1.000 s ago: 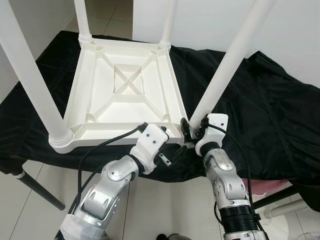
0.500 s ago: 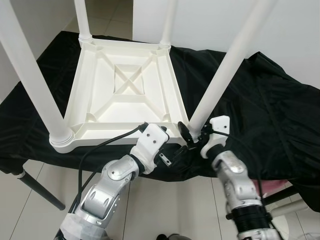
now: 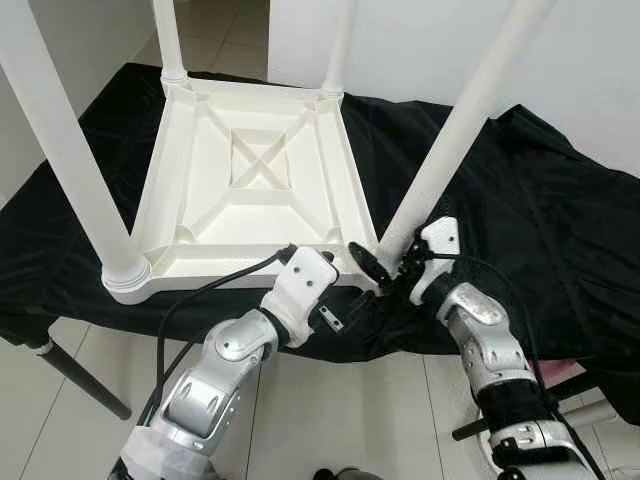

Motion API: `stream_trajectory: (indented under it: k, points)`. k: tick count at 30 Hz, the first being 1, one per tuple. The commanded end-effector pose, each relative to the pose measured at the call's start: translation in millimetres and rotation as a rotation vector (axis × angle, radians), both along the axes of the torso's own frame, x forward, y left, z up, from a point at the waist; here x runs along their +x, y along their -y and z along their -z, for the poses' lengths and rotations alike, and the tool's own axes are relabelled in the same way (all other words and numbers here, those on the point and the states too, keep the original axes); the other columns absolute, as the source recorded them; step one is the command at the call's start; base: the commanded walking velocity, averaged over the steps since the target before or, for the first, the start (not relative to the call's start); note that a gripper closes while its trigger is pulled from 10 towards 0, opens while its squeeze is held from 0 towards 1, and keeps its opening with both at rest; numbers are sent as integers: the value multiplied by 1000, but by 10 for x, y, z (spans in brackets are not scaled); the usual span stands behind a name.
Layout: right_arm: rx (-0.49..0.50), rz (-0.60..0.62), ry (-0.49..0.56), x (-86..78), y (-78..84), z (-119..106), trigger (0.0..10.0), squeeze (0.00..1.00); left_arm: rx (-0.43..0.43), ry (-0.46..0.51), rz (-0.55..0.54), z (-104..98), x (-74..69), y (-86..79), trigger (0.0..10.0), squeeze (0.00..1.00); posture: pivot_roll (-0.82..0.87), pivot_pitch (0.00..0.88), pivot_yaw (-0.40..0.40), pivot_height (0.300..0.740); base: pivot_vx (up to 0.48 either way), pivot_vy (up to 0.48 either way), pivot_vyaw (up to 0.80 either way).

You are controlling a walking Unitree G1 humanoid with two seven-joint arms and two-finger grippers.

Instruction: Building children table

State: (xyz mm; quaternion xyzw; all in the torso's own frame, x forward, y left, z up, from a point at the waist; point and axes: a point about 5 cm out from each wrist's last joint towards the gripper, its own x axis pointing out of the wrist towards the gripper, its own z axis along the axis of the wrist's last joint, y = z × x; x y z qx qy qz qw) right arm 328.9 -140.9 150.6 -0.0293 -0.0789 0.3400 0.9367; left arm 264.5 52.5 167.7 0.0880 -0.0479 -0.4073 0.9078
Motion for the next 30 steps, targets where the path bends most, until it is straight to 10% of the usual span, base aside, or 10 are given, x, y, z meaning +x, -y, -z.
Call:
stream_trajectory:
  k: [1, 4, 5, 7, 19, 20, 22, 30]
  points:
    - [-22, -10, -3, 1, 29, 20, 10000, 0, 14, -10, 48, 24, -7, 34, 10000, 0, 58, 63, -112, 740, 0, 0, 0]
    - [-44, -23, -9, 17, 52, 48, 9412, 0, 14, -8, 46, 20, -4, 28, 10000, 0, 62, 66, -111, 740, 0, 0, 0]
    - [-53, -28, -15, 24, 67, 64, 7804, 0, 14, -7, 45, 17, -2, 27, 10000, 0, 62, 66, -111, 740, 0, 0, 0]
    - [-64, -31, -22, 36, 99, 90, 0, 0, 13, -7, 43, 15, -1, 27, 10000, 0, 61, 74, -110, 740, 0, 0, 0]
    - [-39, -21, -29, 34, 151, 134, 0, 0, 12, -9, 42, 15, 3, 21, 10000, 0, 58, 82, -107, 740, 0, 0, 0]
    - [-29, -13, -27, 27, 148, 131, 8471, 0, 11, -10, 42, 14, 3, 22, 10000, 0, 54, 90, -103, 740, 0, 0, 0]
    - [-20, -5, -24, 23, 145, 128, 10000, 0, 11, -10, 43, 13, 2, 24, 10000, 0, 52, 91, -102, 740, 0, 0, 0]
    - [10, 97, 9, 5, 75, 95, 10000, 0, 26, -16, 44, 44, -3, 21, 10000, 0, 47, 99, -98, 740, 0, 0, 0]
